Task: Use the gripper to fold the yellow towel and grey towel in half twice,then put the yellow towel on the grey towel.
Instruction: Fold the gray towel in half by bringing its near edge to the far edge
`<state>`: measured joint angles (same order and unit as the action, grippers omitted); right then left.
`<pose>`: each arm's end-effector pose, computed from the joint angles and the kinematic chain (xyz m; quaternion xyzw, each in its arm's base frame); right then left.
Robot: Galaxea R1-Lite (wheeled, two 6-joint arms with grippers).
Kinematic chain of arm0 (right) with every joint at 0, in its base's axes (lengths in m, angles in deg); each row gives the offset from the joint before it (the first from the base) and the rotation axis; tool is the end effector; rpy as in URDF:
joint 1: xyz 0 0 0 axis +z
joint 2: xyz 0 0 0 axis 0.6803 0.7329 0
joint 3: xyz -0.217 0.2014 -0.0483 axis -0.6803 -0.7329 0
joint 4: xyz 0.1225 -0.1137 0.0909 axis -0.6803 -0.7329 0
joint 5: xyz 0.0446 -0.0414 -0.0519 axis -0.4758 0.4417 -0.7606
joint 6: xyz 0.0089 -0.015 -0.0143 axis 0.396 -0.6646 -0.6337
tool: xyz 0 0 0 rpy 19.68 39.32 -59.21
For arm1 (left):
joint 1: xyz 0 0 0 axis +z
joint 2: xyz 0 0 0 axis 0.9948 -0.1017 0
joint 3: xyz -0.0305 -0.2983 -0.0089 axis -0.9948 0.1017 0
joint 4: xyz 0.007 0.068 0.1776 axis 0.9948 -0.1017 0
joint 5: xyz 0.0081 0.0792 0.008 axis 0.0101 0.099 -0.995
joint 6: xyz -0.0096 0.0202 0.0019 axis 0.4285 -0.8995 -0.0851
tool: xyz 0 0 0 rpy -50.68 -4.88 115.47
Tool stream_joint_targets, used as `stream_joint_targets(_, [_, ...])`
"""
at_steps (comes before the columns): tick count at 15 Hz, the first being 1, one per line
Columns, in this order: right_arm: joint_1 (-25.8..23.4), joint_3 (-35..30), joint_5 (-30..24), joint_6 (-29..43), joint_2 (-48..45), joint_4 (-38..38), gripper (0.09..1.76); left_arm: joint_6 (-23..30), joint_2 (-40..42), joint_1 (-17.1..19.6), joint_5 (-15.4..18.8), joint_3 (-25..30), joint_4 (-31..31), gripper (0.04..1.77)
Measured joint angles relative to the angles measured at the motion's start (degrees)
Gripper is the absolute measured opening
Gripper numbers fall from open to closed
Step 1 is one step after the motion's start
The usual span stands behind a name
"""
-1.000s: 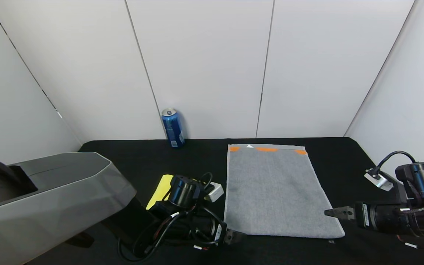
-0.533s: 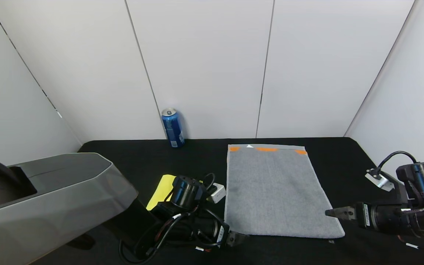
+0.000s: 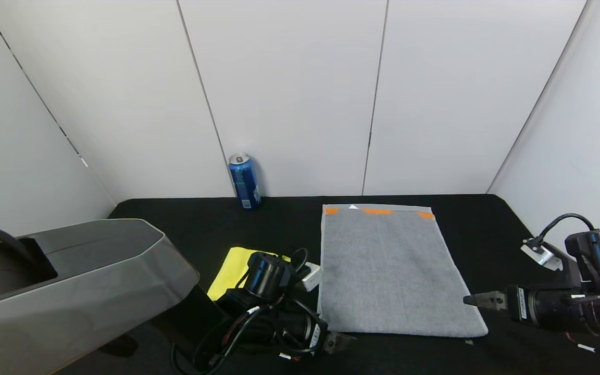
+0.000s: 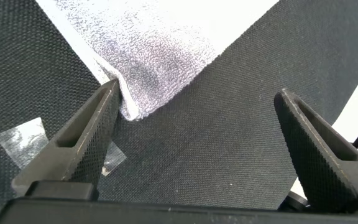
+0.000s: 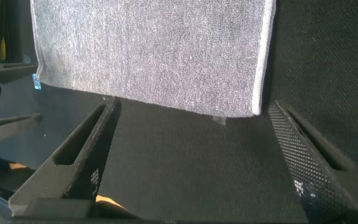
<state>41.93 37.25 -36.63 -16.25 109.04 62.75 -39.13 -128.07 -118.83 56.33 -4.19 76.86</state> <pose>0.2549 0.0050 0.0888 0.1980 0.4280 0.1309 0.8720 0.2928 -0.2142 0.0196 -0.0315 0.3855 -0.4389 0.8110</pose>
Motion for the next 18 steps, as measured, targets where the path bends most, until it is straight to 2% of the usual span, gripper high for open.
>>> stream_joint_targets(6, [-0.27, -0.12, 0.00, 0.00, -0.11, 0.00, 1.71, -0.13, 0.09, 0.77, 0.00, 0.66, 0.09, 1.72])
stream_joint_targets(11, [-0.29, -0.23, 0.00, 0.02, -0.11, 0.00, 1.71, -0.40, -0.09, -1.07, -0.05, 0.77, -0.18, 1.72])
stream_joint_targets(18, [-0.32, -0.28, 0.00, 0.02, 0.02, 0.02, 1.71, -0.78, -0.52, -1.22, 0.05, 0.66, -0.16, 1.72])
